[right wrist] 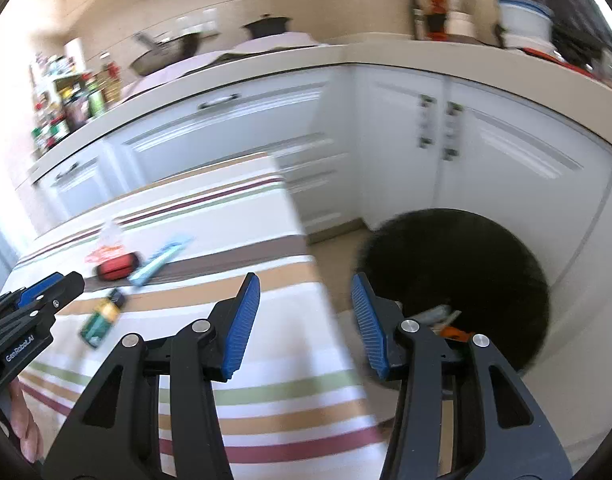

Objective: Collect trash
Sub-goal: 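Move both tools back over the table toward the remaining trash, then grasp the green spray can with the right gripper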

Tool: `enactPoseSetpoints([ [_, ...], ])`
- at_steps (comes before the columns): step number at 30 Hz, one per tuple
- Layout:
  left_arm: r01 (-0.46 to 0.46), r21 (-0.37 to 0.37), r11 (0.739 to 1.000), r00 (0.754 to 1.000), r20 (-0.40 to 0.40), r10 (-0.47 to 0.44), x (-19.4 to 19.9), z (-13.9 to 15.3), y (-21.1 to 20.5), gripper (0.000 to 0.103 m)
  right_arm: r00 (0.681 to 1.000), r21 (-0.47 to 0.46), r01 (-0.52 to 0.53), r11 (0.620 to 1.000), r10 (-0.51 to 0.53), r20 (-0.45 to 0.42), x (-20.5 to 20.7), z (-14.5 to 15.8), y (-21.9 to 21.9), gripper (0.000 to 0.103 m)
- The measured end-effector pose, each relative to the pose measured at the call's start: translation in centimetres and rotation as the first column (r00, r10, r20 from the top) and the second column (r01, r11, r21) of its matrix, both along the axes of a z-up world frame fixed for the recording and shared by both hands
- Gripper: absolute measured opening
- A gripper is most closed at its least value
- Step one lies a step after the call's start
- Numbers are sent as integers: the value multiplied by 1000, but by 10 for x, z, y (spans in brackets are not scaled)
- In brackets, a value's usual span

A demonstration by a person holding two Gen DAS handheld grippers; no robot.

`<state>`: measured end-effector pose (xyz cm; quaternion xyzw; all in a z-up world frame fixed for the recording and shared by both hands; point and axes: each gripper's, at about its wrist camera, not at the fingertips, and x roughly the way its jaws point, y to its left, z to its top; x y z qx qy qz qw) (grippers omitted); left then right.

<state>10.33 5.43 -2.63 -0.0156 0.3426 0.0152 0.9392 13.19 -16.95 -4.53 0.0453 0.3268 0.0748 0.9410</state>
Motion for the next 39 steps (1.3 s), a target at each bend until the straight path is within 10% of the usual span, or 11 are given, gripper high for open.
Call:
enactPoseSetpoints([
  [14,-200,-12,980,980,-24,199,-38,-17,105,41,978,-21,-208,978,207,-42,-13,-5,125,47],
  [34,-264,-61,963,964,-47,262,-42,-29,163,43,955,-53,-234,971,219,-202,10,-33,183,48],
  [39,-248,-70,966,968,-45,245,-39,-29,160,43,947,-76,-250,965,228,-225,9,-37,183,26],
])
